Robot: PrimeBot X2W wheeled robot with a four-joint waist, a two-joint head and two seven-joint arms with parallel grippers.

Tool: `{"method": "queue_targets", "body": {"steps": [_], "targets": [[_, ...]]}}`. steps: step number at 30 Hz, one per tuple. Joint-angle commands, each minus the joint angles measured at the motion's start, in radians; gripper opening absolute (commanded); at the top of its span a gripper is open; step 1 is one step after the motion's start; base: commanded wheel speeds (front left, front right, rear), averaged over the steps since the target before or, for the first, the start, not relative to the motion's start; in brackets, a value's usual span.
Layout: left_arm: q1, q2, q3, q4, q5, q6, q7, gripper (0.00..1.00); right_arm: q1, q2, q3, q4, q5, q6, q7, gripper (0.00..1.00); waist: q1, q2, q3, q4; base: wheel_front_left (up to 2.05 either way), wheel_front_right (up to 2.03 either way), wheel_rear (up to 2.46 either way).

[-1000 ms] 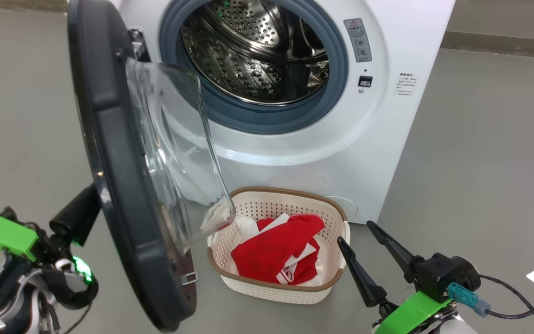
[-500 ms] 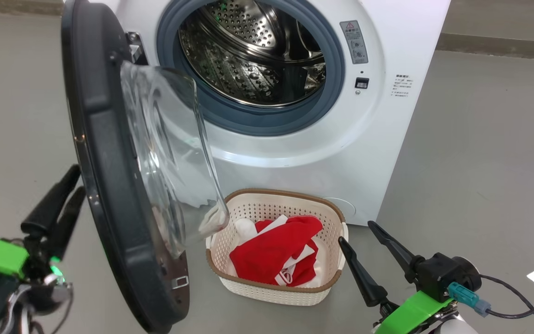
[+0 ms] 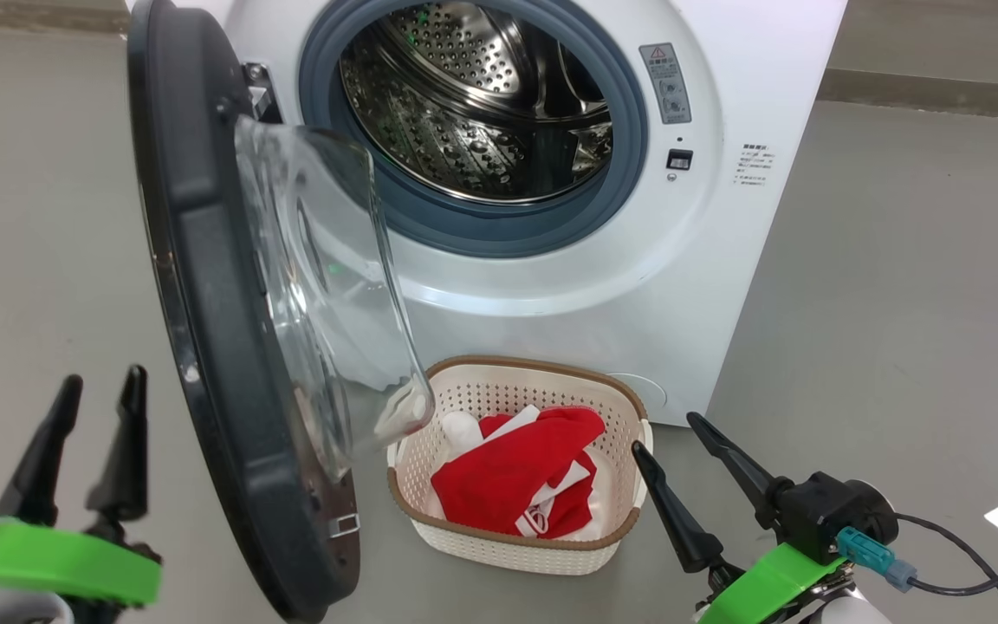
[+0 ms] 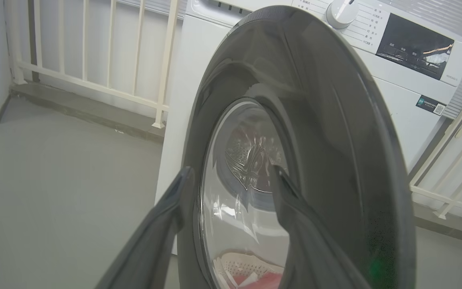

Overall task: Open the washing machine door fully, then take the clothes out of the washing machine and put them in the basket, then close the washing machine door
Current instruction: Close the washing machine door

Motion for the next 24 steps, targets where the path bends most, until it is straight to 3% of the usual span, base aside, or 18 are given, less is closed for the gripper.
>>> {"method": "queue_targets", "body": {"steps": [1,2,8,10,24], "targets": [[-0.017,0.034,0.031,-0.027,0.013,0.002,-0.012,1.00,-0.008,0.004,0.011,-0.023,0.012,0.006,-0.006,1.00,0.0000,0.0000,-0.001,-0.001,0.00,0.00,0.00],[-0.004,0.039,0.007,-0.030,0.091,0.015,-0.070,1.00,-0.007,0.005,0.011,-0.024,0.012,0.006,-0.006,1.00,0.0000,0.0000,-0.002,-0.001,0.00,0.00,0.00],[0.028,0.040,-0.036,-0.035,0.217,0.048,-0.170,1.00,-0.001,0.007,0.009,-0.025,0.012,0.006,-0.006,1.00,0.0000,0.0000,-0.006,-0.002,0.00,0.00,0.00],[0.049,0.034,-0.041,-0.026,0.262,0.079,-0.208,1.00,0.001,0.008,0.008,-0.026,0.012,0.006,-0.006,1.00,0.0000,0.0000,-0.008,-0.004,0.00,0.00,0.00],[0.155,-0.015,-0.049,-0.006,0.287,0.122,-0.256,1.00,0.012,0.014,0.006,-0.030,0.011,0.006,-0.006,1.00,0.0000,0.0000,-0.018,-0.007,0.00,0.00,0.00]]}}
